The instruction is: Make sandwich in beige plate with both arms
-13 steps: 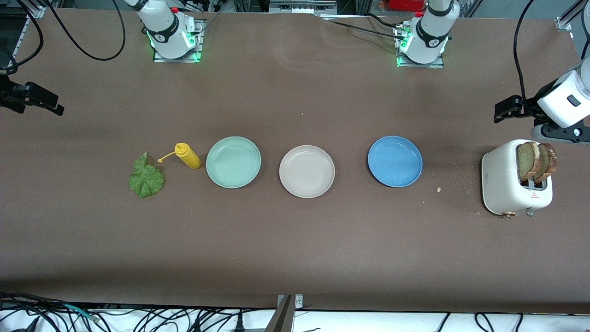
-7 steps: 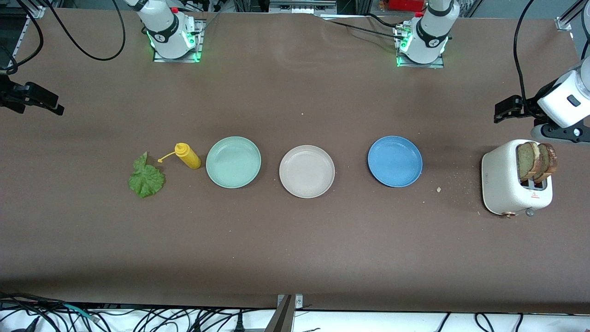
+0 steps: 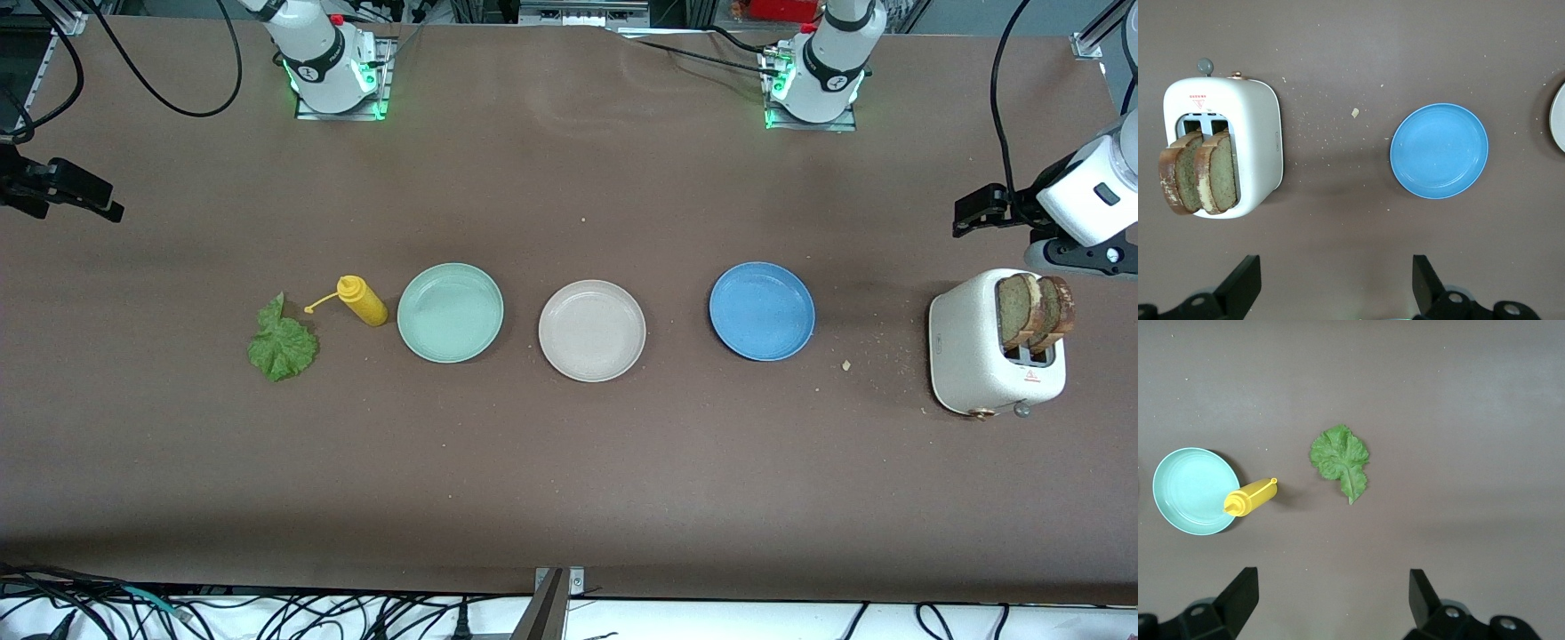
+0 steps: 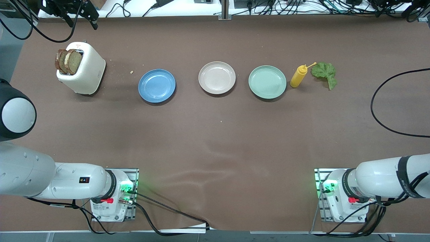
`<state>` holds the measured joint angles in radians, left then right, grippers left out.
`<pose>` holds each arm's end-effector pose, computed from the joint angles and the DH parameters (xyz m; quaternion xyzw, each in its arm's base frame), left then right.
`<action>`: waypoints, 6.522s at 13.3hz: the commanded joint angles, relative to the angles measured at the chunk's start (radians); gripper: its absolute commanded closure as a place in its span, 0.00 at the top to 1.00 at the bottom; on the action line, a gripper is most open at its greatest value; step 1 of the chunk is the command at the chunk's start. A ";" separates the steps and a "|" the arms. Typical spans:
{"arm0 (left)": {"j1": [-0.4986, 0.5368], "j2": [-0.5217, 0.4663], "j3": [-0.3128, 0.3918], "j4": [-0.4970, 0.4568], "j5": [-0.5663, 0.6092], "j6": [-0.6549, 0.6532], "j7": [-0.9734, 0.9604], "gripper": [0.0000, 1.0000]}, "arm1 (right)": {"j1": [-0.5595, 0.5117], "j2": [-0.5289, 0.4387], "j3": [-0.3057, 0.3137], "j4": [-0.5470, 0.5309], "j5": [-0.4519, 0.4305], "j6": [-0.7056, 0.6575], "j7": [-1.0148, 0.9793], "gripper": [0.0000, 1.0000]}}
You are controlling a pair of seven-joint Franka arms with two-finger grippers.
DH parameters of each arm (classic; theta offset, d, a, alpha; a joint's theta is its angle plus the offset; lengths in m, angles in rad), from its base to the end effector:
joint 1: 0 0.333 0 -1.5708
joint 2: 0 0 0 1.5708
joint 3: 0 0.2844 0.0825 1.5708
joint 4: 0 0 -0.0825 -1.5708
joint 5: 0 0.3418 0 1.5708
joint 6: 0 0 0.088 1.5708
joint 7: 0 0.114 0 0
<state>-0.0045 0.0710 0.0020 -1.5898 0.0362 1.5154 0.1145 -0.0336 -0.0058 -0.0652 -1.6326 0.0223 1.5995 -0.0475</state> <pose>0.5209 0.0030 0.5368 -0.9955 0.0586 0.0735 0.0141 0.5093 -0.0481 0.5648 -0.9995 0.0261 0.0128 0.0123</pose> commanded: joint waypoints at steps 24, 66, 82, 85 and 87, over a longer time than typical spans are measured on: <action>-0.008 0.010 0.000 0.022 0.018 0.000 0.016 1.00 | 0.000 0.001 -0.004 0.022 0.015 -0.021 -0.009 1.00; 0.253 0.182 0.004 -0.154 0.019 0.390 0.197 1.00 | 0.001 0.000 -0.015 0.022 0.016 -0.032 -0.009 1.00; 0.308 0.179 0.006 -0.274 0.028 0.470 0.232 0.17 | 0.001 0.001 -0.015 0.022 0.016 -0.030 -0.008 1.00; 0.308 0.181 0.004 -0.272 0.074 0.470 0.232 0.00 | 0.001 0.001 -0.016 0.022 0.016 -0.032 -0.008 1.00; 0.308 0.179 0.004 -0.271 0.074 0.468 0.234 0.00 | 0.001 0.001 -0.016 0.022 0.016 -0.032 -0.008 1.00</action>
<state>0.2966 0.2663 0.0117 -1.8443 0.0829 1.9832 0.3280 -0.0326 -0.0062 -0.0773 -1.6321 0.0227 1.5876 -0.0492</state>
